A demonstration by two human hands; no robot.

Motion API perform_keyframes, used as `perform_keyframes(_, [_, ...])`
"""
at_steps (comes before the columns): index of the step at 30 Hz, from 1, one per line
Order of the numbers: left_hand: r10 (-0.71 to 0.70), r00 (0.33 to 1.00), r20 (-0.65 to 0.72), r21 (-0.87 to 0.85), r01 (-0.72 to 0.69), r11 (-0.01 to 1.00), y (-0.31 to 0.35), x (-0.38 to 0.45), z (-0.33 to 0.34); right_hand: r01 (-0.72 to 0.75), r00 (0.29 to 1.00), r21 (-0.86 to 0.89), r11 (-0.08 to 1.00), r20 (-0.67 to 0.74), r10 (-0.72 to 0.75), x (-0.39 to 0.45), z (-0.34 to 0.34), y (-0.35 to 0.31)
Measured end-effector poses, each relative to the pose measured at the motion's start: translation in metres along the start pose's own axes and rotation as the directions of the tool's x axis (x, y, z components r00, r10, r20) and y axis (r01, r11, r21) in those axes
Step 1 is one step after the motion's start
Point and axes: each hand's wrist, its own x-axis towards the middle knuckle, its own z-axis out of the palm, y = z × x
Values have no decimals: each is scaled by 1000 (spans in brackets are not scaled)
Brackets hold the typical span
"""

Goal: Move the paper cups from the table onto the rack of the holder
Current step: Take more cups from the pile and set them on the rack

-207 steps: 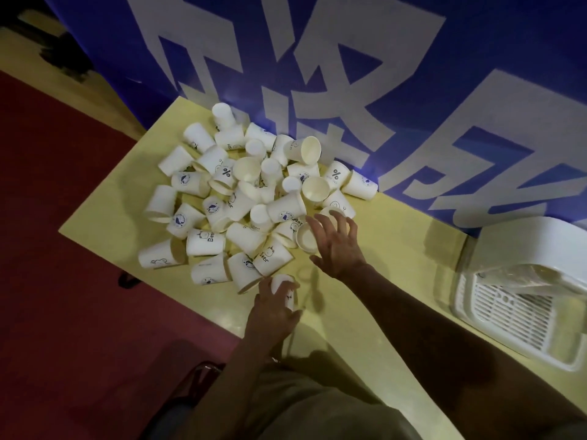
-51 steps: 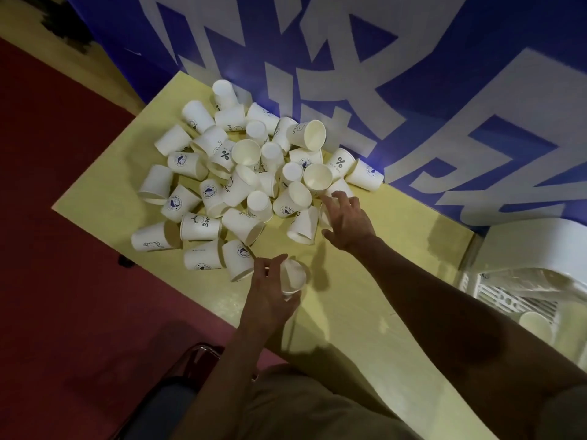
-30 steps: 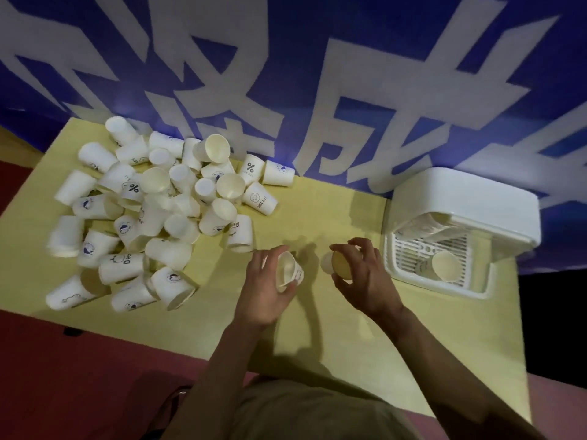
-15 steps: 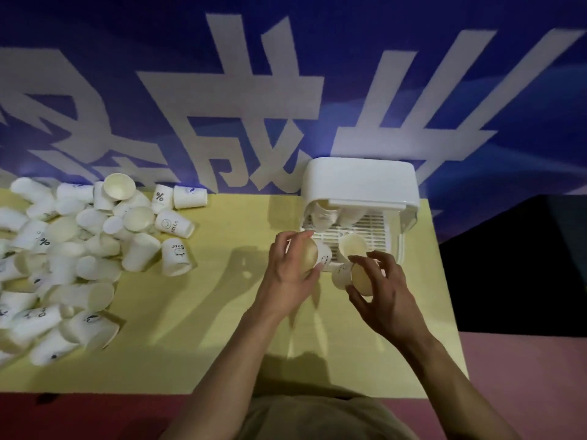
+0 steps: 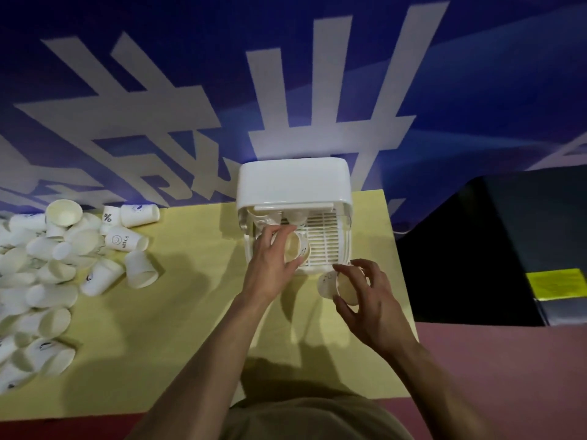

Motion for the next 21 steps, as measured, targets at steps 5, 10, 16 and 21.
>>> perform_keyframes(5, [-63, 996, 70, 68, 58, 996, 0, 14, 17, -4, 1000, 17, 1000, 6, 4, 14, -10, 18])
perform_keyframes(10, [-146, 973, 179, 135, 122, 983, -9, 26, 39, -13, 1000, 41, 999, 2, 13, 30, -17, 30])
perform_keyframes(16, [-203, 941, 270, 160, 165, 973, -15, 38, 59, -28, 1000, 24, 999, 7, 27, 46, -18, 37])
perform_keyframes(21, [-211, 956, 204, 163, 180, 970, -12, 33, 53, 5, 1000, 33, 999, 7, -5, 58, -16, 28])
